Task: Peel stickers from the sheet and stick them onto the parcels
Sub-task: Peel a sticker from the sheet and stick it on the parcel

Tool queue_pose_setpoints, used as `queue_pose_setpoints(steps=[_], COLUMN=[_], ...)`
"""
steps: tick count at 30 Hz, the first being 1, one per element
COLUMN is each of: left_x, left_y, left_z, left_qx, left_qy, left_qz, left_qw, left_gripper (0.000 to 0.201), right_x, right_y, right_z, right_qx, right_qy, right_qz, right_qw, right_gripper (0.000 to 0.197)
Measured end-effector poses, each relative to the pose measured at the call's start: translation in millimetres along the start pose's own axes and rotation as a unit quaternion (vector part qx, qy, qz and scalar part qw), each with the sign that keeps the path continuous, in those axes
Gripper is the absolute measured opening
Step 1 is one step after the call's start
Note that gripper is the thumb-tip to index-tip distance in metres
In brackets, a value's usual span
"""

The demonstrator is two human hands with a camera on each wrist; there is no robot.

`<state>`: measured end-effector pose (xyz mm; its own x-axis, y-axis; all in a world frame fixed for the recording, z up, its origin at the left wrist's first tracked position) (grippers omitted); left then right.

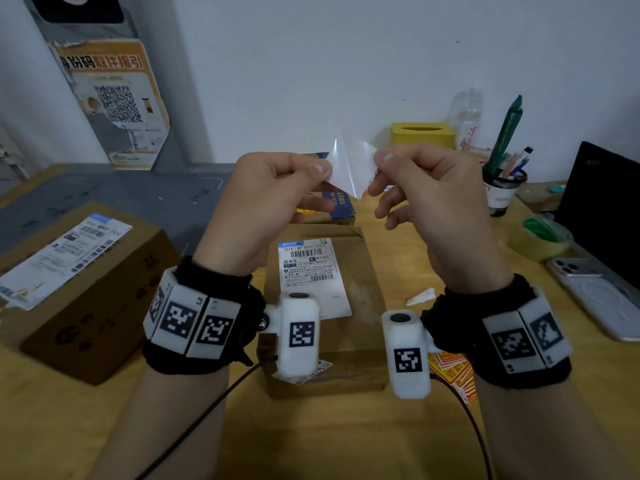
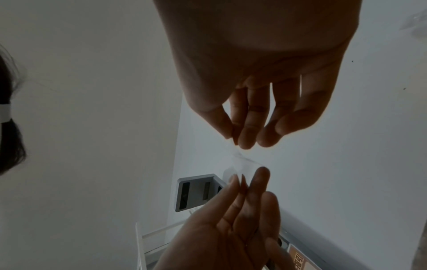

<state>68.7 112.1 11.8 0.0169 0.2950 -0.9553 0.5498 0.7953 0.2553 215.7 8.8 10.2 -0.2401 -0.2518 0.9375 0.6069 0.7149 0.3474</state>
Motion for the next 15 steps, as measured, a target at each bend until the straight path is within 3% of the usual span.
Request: queue_pose_setpoints(steps=[15], left_x=[0], left_y=[2], left_z=[-11], left_qx=[-0.032], left_qy=[-0.005], left_qz=[-0.006], left_qw=[0.999], left_gripper=[0.013], right_x=[-1], right_y=[2], right_z=[-13], right_qx=[-0.020], right_qy=[0.125], right_qz=[0.071], right_qw=[0.989], right_gripper=[0.010])
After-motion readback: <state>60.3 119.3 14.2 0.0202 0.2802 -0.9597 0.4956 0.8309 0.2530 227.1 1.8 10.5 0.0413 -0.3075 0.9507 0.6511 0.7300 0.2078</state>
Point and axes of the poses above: each hand's wrist, its own y-axis towards the middle knuckle, its own z-axis out of the palm, x = y × z, the point moved 4 cm from there along y, towards the middle knuckle, and after that the axes turned 2 degrees about z, right-handed, at the moved point
